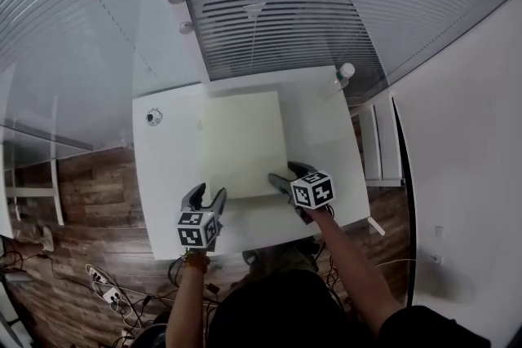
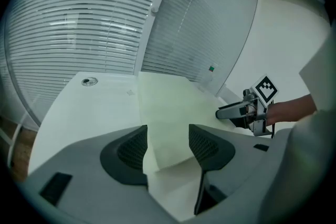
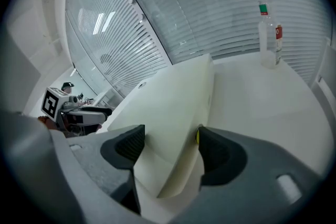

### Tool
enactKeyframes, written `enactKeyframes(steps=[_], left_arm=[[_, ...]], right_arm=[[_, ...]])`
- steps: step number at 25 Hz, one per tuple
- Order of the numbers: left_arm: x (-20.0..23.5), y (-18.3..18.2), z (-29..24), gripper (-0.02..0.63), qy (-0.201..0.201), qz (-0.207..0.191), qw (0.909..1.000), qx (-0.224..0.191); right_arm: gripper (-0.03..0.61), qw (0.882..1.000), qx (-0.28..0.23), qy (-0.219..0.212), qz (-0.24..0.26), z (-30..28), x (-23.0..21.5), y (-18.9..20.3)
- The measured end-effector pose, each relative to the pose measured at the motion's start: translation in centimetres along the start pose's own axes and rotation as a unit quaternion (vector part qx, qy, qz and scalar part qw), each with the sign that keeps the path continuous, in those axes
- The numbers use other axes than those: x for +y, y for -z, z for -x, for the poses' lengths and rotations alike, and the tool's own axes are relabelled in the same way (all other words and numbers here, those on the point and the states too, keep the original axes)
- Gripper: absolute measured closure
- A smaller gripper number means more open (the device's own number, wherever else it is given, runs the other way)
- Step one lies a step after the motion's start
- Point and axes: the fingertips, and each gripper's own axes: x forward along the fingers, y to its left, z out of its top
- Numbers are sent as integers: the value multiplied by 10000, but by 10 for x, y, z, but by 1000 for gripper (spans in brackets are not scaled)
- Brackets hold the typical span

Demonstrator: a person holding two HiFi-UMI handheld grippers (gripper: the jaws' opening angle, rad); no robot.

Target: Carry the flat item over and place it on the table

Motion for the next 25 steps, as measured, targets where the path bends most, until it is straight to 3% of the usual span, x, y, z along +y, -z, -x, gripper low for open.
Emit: enactKeyframes(steps=[4,20,25], left_arm=[[-6,6,9,368,15,-148,9999,-27],[-32,30,58,368,-21,-415,9986,-336],[-38,40,74,368,-26,-517,9980,-369]], right_arm=[[252,9987,-42,352,368,7,-3,4],[252,9947,-444,240,892,52,48,24],[253,9934,-345,202,1078,57,71,38]])
